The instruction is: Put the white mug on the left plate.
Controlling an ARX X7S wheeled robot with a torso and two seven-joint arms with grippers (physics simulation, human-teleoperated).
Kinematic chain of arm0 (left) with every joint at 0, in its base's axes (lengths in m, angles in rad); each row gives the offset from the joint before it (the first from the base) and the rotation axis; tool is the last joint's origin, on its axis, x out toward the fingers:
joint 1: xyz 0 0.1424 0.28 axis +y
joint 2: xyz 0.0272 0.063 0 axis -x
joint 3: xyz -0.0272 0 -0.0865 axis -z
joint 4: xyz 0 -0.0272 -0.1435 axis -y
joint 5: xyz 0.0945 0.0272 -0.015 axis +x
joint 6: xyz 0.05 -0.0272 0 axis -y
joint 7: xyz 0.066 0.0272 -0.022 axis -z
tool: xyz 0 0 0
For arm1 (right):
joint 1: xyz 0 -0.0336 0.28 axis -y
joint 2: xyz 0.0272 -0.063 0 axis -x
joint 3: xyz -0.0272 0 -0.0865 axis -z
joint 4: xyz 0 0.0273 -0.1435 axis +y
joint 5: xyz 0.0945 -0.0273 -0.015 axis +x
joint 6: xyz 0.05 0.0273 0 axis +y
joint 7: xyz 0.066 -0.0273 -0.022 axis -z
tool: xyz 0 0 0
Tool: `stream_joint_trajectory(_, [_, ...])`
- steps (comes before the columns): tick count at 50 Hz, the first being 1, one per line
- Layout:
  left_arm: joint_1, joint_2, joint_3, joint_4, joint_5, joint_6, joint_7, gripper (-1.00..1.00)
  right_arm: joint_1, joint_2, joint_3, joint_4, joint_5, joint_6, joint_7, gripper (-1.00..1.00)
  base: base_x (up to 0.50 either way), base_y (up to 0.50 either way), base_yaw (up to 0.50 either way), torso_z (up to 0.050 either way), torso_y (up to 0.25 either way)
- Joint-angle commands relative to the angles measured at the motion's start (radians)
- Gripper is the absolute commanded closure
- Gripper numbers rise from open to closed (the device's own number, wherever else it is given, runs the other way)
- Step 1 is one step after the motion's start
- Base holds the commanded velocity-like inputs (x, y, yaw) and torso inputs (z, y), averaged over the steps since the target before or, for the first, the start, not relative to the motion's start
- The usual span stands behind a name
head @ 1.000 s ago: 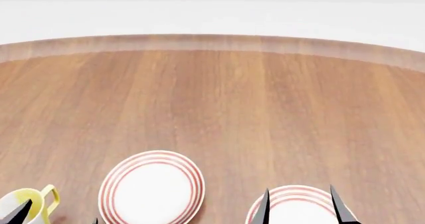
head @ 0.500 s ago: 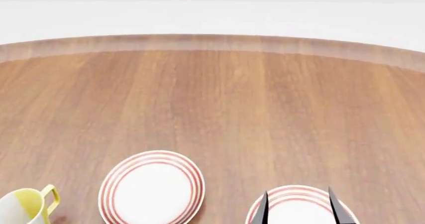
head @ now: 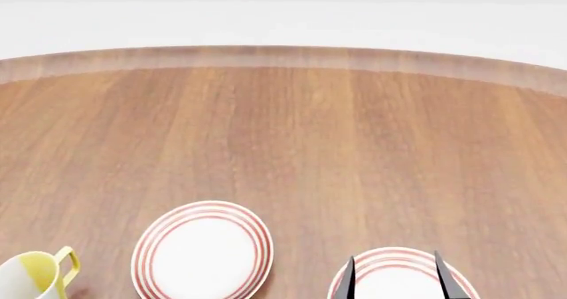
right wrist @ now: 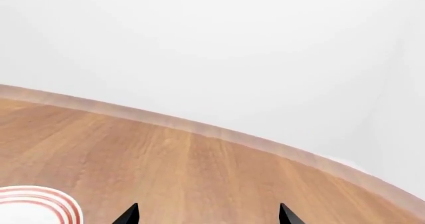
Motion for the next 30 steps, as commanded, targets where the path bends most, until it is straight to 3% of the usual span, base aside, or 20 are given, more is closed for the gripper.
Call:
stream_joint_trajectory(1, [0.004, -0.016, 0.037, -0.091, 0.048, 0.079, 0.053, -1.0, 0.006, 0.002, -0.01, 0.001, 0.003, 0.002, 0.006, -1.0, 0.0, 0.0, 0.0, 0.0, 0.0])
stream_joint_trajectory(30, [-0.153, 0.0, 0.122, -0.237, 0.1, 0.059, 0.138, -1.0, 0.018, 0.013, -0.026, -0.03, 0.004, 0.028, 0.023, -1.0, 0.0, 0.0, 0.0, 0.0, 0.0])
